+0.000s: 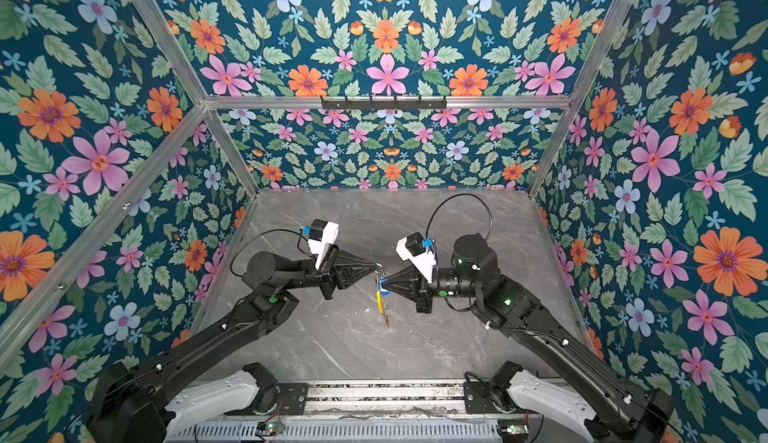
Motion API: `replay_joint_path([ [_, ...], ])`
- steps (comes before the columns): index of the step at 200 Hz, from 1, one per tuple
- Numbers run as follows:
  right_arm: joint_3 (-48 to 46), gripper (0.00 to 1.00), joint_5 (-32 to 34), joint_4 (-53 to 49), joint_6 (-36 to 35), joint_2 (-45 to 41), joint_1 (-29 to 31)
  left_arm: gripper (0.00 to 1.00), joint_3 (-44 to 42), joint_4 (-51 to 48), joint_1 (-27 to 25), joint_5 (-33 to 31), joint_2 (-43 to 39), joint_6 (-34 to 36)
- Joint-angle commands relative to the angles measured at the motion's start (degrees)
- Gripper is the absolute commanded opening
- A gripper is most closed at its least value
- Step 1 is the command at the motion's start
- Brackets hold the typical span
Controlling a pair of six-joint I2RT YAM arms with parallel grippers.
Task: Remove the keys from the keyring
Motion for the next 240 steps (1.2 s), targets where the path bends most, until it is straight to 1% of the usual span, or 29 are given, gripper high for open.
replay_joint_path([
  [1,0.8,0.00,2.2,-3.2,-2.5,1.2,1.6,0.00,-0.2,3.7,0.1,-3.3,-0.5,0.4],
  [17,1.0,0.00,3.2,-4.0,-3.1,2.0,2.5,0.00,-0.3,3.8,0.1,-3.7,-0.4,0.4],
  [71,0.8,0.00,5.6,-4.8,-3.0,3.3,2.7,0.00,-1.3,4.5,0.1,-3.9,-0.4,0.1],
  [110,-0.4,0.00,9.5,-3.2,-1.1,3.5,2.7,0.00,-1.9,6.1,0.1,-4.7,-0.3,-0.6],
  [153,-1.7,0.00,9.6,-0.5,1.5,4.0,2.7,0.00,-3.7,10.2,0.1,-5.4,0.6,-1.7],
  [183,-1.8,0.00,12.1,-1.5,1.0,2.4,2.8,0.00,-4.3,10.7,0.1,-5.1,0.7,-1.2],
  [188,-1.8,0.04,12.5,-1.9,0.9,2.0,2.7,0.00,-4.4,10.5,0.1,-5.1,0.7,-0.9],
  [199,-1.8,0.17,12.9,-2.7,0.6,1.2,2.7,0.00,-4.5,9.7,0.1,-5.3,0.4,0.1],
  [220,-1.5,0.36,14.8,-4.7,-0.4,-1.0,2.7,0.00,-5.4,9.6,0.1,-6.4,-0.7,1.7],
  [229,-1.4,0.40,16.1,-5.2,-0.5,-2.2,2.7,0.00,-6.0,9.7,0.1,-7.4,-1.4,2.5],
  [240,-1.4,0.44,17.5,-5.4,-0.9,-3.5,2.7,0.00,-6.8,9.7,0.1,-8.5,-2.3,3.1],
])
